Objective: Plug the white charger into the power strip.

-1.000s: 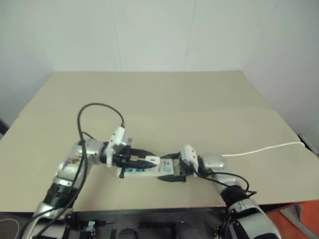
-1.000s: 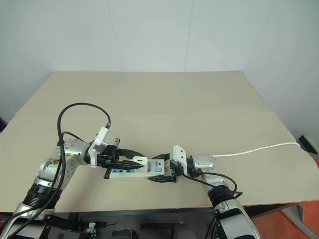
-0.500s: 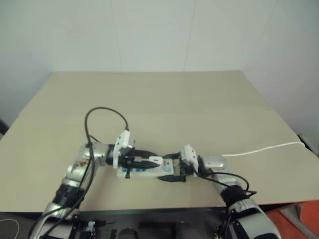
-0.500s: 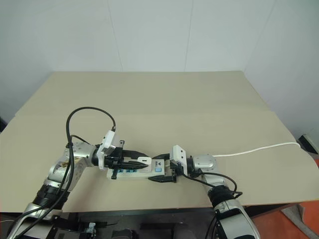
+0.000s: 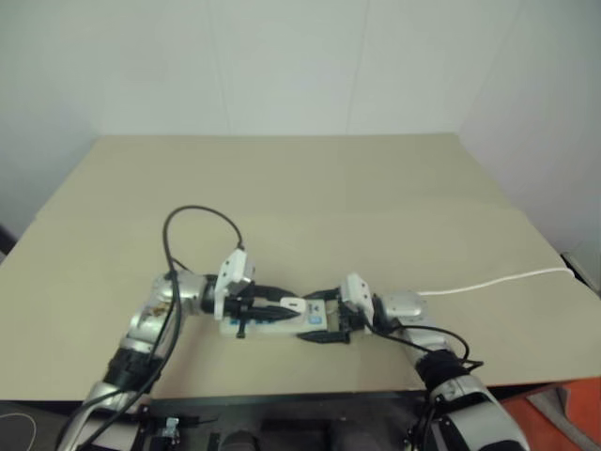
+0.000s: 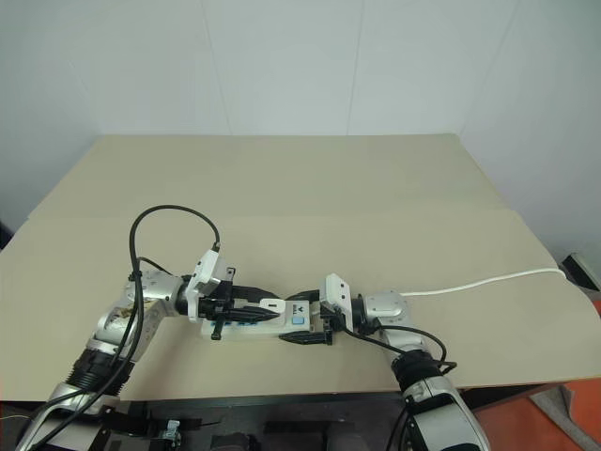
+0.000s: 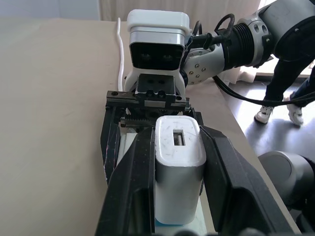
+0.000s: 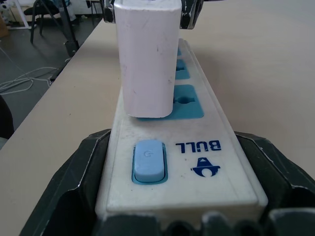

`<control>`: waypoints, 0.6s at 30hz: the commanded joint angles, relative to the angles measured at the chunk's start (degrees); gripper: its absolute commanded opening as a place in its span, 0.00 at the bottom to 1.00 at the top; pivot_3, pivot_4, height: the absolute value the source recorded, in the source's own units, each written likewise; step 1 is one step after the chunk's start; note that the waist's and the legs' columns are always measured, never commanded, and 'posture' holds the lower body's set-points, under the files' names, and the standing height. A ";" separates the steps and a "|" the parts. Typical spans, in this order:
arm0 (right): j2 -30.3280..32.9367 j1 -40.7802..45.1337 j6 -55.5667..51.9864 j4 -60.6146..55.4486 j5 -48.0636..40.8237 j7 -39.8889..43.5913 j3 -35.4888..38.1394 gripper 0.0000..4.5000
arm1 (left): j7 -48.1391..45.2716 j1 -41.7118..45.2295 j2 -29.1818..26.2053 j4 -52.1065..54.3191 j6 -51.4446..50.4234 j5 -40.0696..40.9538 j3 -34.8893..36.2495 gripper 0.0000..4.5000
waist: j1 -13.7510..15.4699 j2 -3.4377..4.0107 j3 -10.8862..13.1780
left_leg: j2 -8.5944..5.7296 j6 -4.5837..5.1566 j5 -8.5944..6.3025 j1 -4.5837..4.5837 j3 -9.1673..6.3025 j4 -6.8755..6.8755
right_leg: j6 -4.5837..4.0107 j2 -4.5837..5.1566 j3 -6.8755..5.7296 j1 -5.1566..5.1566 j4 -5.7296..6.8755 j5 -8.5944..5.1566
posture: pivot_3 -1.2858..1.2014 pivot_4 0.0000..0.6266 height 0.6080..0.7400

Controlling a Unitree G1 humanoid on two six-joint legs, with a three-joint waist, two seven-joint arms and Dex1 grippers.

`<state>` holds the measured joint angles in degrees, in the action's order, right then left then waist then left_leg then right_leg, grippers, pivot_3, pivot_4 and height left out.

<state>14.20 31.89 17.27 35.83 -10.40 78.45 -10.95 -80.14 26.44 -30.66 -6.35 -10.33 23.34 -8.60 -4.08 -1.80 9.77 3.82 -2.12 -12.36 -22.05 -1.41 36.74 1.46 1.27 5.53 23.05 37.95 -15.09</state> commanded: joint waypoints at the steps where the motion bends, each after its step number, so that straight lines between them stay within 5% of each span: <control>1: -0.17 -0.79 -0.01 -0.65 0.30 -0.31 -0.81 0.76 | -0.33 -0.90 0.01 -1.28 2.74 -1.53 -0.50 0.22 | 0.01 0.00 0.00 | 0.00 0.00 0.00 0.00 0.00 0.00 | 0.00 0.00 0.00 0.00 0.00 0.00 | 0.52 0.24 1.00; 18: 0.09 -0.67 -0.37 -0.80 0.30 -0.23 -0.93 0.76 | 2.65 -4.94 1.01 -4.95 4.79 -2.31 -0.76 0.22 | 0.10 0.26 -0.33 | 0.00 0.03 -0.02 0.25 0.00 -0.01 | 0.18 0.00 -0.01 -0.29 -0.08 -0.12 | 0.52 0.24 1.00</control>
<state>14.30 31.55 16.96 35.87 -10.36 77.88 -10.95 -78.39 23.17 -29.07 -9.11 -4.07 23.22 -8.27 -3.98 -1.53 9.44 3.82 -2.08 -12.38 -21.74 -1.41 36.73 1.67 1.27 5.52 22.71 37.86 -15.24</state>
